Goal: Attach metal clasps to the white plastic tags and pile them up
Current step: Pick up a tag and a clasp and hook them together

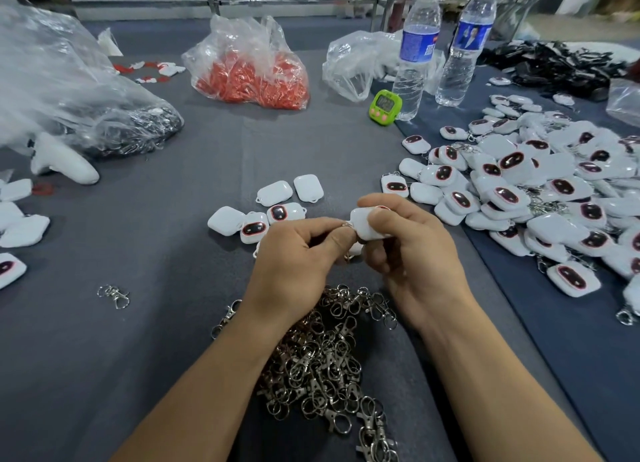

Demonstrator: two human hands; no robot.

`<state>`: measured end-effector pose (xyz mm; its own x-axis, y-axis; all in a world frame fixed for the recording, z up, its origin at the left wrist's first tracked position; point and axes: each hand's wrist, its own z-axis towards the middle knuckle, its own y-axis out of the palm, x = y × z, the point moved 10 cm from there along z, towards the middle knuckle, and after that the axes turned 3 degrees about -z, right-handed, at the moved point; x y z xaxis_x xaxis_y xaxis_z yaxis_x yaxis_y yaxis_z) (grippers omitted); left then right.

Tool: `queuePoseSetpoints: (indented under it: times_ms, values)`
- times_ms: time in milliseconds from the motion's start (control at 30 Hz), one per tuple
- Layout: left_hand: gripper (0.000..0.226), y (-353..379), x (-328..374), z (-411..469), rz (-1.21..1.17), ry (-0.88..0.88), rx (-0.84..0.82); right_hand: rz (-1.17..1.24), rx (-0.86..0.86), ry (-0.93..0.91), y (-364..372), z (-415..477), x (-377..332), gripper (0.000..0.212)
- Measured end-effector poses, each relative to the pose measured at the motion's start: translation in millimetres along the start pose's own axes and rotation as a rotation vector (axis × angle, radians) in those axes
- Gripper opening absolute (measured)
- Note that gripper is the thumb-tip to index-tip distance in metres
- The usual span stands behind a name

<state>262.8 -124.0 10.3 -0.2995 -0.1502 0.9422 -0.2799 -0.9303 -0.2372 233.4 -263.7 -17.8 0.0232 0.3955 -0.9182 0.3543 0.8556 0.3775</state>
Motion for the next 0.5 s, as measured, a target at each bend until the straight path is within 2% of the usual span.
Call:
queuePoseSetpoints:
  times_ms: [100,167,233,300,367,400,500]
  values:
    - [0.030,-1.1,-1.1,0.4,0.010,-0.017,-0.009,0.002,-0.007,-0.011,0.5,-0.1,1.3,0.031]
    - [0.030,-4.0,4.1,-1.1,0.158,0.066,0.002,-0.101,0.009,-0.084,0.5,0.0,-2.9,0.023]
    - [0.026,0.0,13.7,-4.8,0.458,0.190,-0.003,-0.343,0.050,-0.221,2.0,-3.6,-13.2,0.022]
    - [0.016,17.9,19.6,-11.9,0.778,0.265,-0.064,-0.685,0.085,-0.380,8.8,-11.3,-23.8,0.029]
    - [0.013,27.7,18.4,-16.4,0.886,0.289,-0.091,-0.825,0.113,-0.441,12.4,-17.2,-27.4,0.033]
    - [0.014,25.1,18.4,-16.4,0.833,0.281,-0.067,-0.775,0.133,-0.410,9.3,-17.2,-27.2,0.029]
    - [0.020,1.8,9.5,-9.5,0.459,0.148,0.062,-0.343,0.161,-0.170,-6.2,-7.0,-13.7,0.017]
